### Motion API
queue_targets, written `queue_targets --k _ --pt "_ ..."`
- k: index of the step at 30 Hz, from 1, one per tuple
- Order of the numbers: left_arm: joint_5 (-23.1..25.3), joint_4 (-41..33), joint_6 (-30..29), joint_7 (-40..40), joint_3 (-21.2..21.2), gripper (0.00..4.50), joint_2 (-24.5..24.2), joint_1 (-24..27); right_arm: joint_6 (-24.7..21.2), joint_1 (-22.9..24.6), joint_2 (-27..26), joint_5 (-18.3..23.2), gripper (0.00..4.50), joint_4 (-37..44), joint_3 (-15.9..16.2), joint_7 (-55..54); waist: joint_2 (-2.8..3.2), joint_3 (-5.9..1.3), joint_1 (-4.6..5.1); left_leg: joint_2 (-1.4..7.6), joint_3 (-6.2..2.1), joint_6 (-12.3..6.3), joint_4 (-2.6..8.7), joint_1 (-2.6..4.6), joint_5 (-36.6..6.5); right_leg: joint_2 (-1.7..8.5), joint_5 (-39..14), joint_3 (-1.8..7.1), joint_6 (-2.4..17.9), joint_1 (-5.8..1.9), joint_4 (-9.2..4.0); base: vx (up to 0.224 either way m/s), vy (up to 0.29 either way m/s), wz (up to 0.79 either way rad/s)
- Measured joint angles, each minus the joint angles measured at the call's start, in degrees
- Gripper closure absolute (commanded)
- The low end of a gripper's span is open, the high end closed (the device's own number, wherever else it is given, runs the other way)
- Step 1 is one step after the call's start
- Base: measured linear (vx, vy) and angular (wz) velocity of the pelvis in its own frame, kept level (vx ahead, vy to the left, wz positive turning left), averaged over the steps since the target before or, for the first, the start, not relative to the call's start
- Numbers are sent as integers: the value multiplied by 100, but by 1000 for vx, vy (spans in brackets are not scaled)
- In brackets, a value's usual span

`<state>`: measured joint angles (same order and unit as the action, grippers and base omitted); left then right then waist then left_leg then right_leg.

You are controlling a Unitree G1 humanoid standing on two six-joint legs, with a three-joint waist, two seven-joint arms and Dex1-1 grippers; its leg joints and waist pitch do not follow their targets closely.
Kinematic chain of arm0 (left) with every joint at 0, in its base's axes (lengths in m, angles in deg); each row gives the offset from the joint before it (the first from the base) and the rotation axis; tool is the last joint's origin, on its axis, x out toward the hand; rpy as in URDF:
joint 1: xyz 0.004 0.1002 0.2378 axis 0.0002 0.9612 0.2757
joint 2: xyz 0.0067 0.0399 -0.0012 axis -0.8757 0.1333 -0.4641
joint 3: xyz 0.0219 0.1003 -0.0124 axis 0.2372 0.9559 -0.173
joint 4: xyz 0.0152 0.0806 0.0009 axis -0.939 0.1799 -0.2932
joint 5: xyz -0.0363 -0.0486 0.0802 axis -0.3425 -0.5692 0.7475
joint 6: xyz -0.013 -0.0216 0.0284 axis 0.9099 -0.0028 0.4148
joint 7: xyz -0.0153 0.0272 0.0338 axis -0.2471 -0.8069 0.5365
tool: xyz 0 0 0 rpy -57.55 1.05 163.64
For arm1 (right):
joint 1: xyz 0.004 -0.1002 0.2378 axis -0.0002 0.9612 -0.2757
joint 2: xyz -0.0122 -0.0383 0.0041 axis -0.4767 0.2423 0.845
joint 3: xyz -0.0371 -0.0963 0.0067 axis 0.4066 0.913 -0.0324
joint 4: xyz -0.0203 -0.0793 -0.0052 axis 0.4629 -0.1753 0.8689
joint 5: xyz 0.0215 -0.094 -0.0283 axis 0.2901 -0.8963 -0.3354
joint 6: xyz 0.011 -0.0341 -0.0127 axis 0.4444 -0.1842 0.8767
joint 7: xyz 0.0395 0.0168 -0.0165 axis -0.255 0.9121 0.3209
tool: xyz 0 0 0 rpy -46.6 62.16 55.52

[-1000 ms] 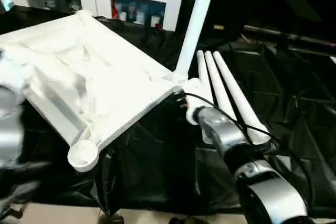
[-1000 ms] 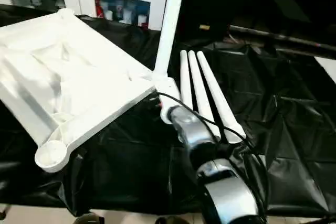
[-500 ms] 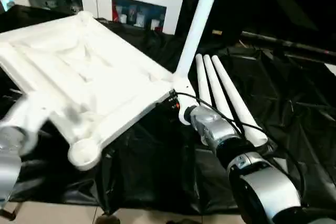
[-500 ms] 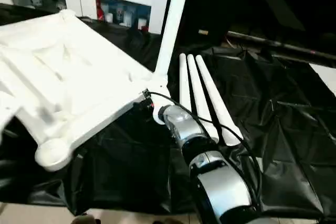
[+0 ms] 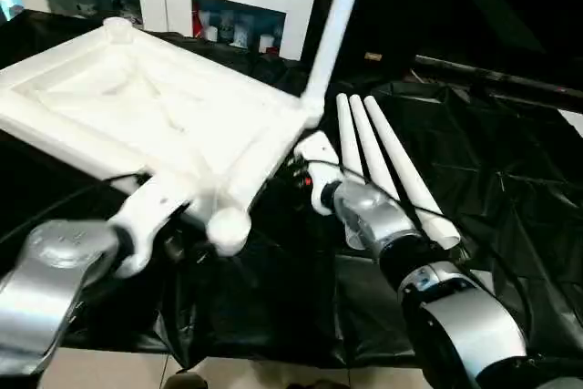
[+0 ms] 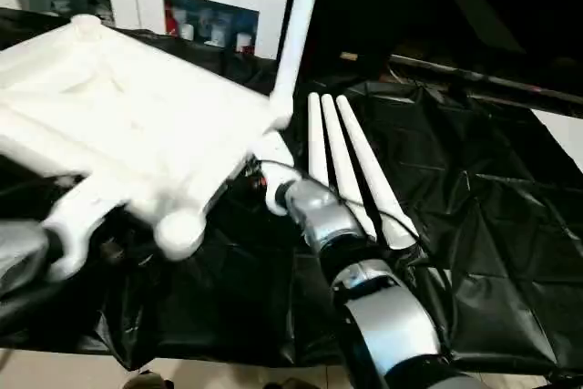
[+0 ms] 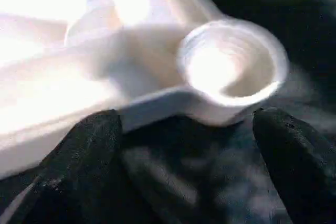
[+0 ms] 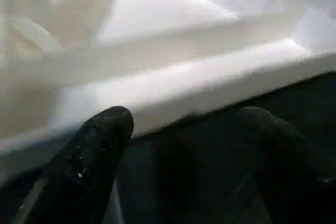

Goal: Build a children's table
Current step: Rotate table base, then pick table leg

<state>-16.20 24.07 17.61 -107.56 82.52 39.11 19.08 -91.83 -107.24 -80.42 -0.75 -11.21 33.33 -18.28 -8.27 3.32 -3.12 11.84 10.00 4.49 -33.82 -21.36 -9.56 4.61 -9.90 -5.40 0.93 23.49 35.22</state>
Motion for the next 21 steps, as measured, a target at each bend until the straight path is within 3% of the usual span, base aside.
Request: queue_targets --k 3,5,8,13,15,18,21 --pt "-114 38 221 34 14 0 78 -245 -523 12 81 141 86 693 -69 -5 7 -3 14 9 -14 11 1 7 6 -22 5 4 8 -7 1 0 0 0" --pt "-168 139 333 -4 19 0 77 -274 -1235 -5 273 145 86 1092 -153 -213 45 19 8 8 -20 14 1 10 8 -27 4 6 7 -13 0 0 0 0" --pt "-285 225 392 -138 -61 0 23 -341 -2191 -105 555 405 59 1405 -595 -384 91 50 -7 7 -19 21 4 9 12 -31 6 16 9 -13 4 0 0 0" --pt "-588 429 542 -402 -261 0 17 -722 -2987 -315 735 506 21 1586 -930 -869 141 78 -1 7 -19 36 15 17 21 -33 10 16 18 -9 12 0 0 0" --pt "-684 527 594 -463 -305 0 -1 -873 -3277 -315 742 499 8 1605 -939 -975 145 79 -5 9 -20 43 24 19 25 -37 10 16 19 -6 14 0 0 0" --pt "-951 768 674 -715 -331 0 -14 -1216 -4197 -320 764 472 4 1749 -1032 -1315 147 80 -18 10 -21 62 26 19 38 -41 13 18 24 -4 15 0 0 0" --pt "-1145 752 663 -898 -346 0 -12 -1301 -4550 -323 774 487 4 1757 -1112 -1440 147 80 -21 8 -19 62 24 19 38 -40 22 23 39 -5 14 0 0 0"
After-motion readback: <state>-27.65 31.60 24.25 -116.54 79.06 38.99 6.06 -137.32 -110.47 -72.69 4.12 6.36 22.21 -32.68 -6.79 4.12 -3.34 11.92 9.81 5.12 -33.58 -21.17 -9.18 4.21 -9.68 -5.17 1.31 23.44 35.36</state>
